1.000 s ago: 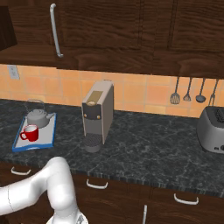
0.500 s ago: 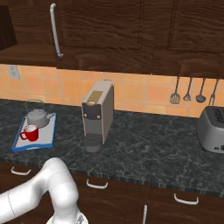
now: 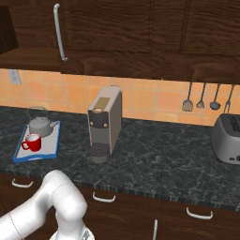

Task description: Pick the kettle from the counter and place it on the tray. Then pick the mug from the cabinet and place it on the tray. Then close the cabinet doors.

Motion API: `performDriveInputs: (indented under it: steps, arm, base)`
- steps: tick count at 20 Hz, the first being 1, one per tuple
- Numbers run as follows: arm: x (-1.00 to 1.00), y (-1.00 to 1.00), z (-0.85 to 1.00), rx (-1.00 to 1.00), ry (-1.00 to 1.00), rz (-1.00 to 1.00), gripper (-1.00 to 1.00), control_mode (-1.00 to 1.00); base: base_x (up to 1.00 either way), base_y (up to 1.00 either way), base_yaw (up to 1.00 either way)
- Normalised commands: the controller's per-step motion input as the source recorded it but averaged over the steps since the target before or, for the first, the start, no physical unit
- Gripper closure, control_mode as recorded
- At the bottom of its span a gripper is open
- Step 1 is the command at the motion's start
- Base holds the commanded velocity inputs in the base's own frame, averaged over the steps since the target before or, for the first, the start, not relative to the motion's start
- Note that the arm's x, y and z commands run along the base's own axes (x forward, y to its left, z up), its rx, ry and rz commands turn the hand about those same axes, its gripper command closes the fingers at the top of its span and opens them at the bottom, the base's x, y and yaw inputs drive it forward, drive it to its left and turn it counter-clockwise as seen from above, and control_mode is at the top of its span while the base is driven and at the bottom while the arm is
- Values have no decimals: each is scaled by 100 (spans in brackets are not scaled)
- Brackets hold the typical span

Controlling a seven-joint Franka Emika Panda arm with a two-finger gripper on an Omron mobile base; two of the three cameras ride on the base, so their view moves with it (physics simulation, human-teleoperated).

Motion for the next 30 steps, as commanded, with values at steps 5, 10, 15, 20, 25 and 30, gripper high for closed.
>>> performDriveInputs:
  steps: [5,10,15,20,25,30]
  arm:
    - [99,-30,52,24,62,-1,-100,-100]
    - [92,-20,29,18,58,-14,-100,-100]
    - [45,2,45,3,35,-25,-100,-100]
    - [20,18,73,0,33,-32,-100,-100]
    - [35,33,62,1,55,-40,-100,-100]
    - [34,17,53,-1,66,-35,-100,-100]
  base:
    - [0,0,0]
    - [0,0,0]
    - [0,0,0]
    - [0,0,0]
    - [0,0,0]
    - [0,0,0]
